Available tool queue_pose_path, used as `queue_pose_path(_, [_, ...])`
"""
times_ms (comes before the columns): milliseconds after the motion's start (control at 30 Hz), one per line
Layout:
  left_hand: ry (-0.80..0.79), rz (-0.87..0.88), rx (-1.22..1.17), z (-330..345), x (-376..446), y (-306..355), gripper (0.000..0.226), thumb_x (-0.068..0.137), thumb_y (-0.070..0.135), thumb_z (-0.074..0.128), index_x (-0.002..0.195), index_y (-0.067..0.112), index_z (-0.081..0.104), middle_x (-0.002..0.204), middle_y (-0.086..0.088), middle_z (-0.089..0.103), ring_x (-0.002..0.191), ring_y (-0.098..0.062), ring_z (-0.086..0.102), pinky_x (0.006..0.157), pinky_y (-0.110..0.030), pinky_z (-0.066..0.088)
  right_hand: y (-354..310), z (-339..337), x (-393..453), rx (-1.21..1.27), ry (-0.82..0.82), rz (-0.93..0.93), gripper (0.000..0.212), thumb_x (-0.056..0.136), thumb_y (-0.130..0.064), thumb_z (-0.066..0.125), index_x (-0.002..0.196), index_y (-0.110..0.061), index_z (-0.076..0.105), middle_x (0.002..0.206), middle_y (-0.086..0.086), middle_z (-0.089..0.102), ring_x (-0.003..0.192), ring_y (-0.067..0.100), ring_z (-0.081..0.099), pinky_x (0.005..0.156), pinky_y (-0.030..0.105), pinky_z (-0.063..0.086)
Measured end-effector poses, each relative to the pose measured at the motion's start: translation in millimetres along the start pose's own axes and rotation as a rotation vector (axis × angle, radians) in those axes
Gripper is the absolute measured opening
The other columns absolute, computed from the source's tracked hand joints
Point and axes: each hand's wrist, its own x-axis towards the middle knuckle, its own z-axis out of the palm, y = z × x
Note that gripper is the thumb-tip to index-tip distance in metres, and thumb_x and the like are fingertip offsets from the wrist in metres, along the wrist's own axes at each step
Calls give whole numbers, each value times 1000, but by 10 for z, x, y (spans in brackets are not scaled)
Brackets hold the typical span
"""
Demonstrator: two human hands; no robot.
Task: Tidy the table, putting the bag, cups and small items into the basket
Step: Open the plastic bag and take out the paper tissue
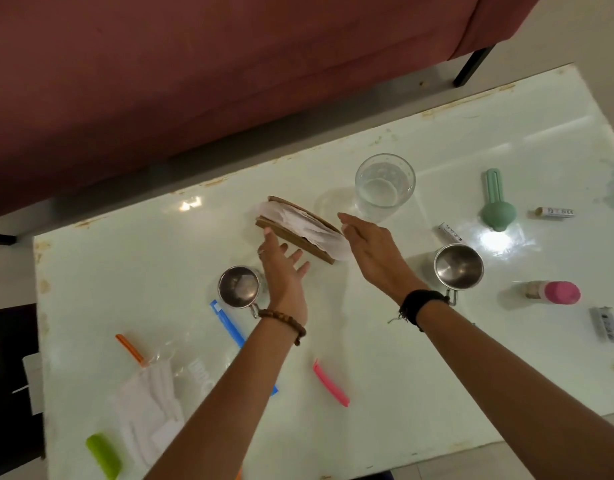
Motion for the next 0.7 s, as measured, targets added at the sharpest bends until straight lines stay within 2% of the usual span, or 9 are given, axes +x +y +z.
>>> queue_pose_path(67, [-57,22,-16,38,-44,-54,54,94,48,29,140,18,31,143,-9,40,122,-25,46,95,-39,40,-22,32,72,219,-117,41,41,101,-23,32,138,-10,43,144,5,46,133,15,40,102,16,26])
queue_pose_path(133, [-84,40,-35,76,-44,-52,54,95,49,26,141,22,29,145,-7,38,129,-27,41,102,-41,36,-41,60,122,278,-168,76,42,100,-25,30,135,-12,49,141,5,49,131,15,42,102,19,28])
queue_pose_path(233, [-95,46,-35,105,4,-6,52,95,50,24,139,24,33,146,-4,38,132,-27,39,103,-41,33,-73,78,96,309,-166,87,43,100,-26,26,124,-9,58,130,11,58,122,23,50,101,28,34])
queue_pose_path(333, [-128,55,43,79,60,40,53,95,52,20,136,24,39,144,-4,42,130,-25,41,102,-39,34,-76,119,9,343,-142,89,44,101,-25,25,120,-1,56,129,16,58,122,29,49,107,38,34])
queue_pose_path(400, [-170,65,95,53,105,71,54,95,53,16,137,27,39,143,-3,44,126,-22,43,98,-37,36,-80,162,-62,398,-135,115,43,101,-28,25,124,-7,56,130,10,57,123,23,49,104,31,35])
queue_pose_path(500, [-214,82,153,25,144,90,55,95,52,13,138,29,37,144,-2,42,129,-23,41,102,-40,35,-97,214,-137,459,-137,136,44,101,-33,25,130,-12,51,133,4,54,124,17,48,106,27,33])
queue_pose_path(567, [-228,97,170,13,137,68,54,95,52,13,139,29,36,143,-2,43,124,-20,43,98,-37,36,-109,224,-166,484,-131,121,42,101,-33,25,130,-16,51,129,-1,54,120,11,48,104,23,31])
queue_pose_path(700, [-267,114,158,-20,120,28,51,96,50,15,139,31,34,139,0,44,121,-17,44,95,-33,37,-123,229,-191,489,-126,112,41,101,-31,25,129,-17,51,126,-1,55,115,8,48,100,20,31])
